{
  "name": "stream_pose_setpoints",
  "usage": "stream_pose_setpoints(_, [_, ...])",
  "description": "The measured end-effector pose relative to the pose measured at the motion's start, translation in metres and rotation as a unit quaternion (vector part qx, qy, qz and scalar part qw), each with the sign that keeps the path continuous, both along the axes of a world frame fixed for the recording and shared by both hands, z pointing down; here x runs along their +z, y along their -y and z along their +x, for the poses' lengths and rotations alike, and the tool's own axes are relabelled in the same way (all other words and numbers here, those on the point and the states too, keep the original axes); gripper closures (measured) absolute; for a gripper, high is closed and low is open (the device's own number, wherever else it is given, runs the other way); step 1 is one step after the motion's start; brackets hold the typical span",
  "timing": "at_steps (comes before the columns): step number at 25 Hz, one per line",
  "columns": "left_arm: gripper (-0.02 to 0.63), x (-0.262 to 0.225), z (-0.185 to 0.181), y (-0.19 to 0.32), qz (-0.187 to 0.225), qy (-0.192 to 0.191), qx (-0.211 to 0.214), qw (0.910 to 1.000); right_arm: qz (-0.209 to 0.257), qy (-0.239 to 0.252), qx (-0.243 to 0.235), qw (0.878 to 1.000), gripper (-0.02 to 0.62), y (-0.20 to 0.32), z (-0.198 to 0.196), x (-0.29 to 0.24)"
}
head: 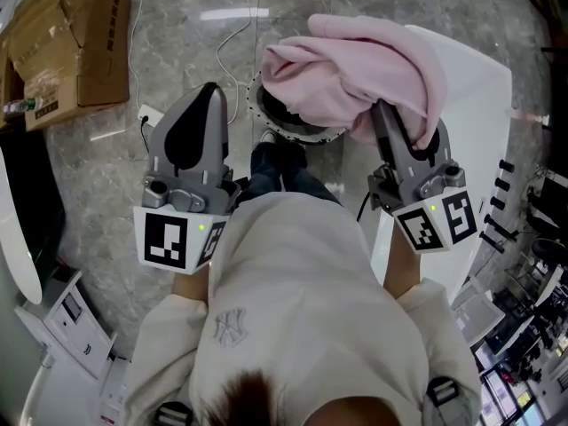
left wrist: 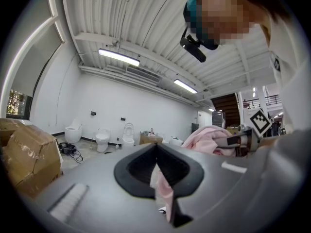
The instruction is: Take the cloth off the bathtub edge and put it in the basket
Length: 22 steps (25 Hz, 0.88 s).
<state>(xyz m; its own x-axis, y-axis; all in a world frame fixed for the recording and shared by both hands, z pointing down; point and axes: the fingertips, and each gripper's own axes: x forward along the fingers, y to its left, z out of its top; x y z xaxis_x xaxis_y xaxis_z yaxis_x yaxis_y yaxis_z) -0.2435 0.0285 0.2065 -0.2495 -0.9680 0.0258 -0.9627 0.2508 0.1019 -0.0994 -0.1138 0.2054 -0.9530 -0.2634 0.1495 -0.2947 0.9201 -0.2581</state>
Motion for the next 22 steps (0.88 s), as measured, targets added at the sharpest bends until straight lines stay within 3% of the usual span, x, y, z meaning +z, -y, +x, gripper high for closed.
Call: stream_pose_setpoints(22, [0.592,0.049,0.019,0.011,-0.023,-0.020,0.038,0.9988,-0.020,-0.048,0.002,0.999,0.453,-0.017,0.010,0.079])
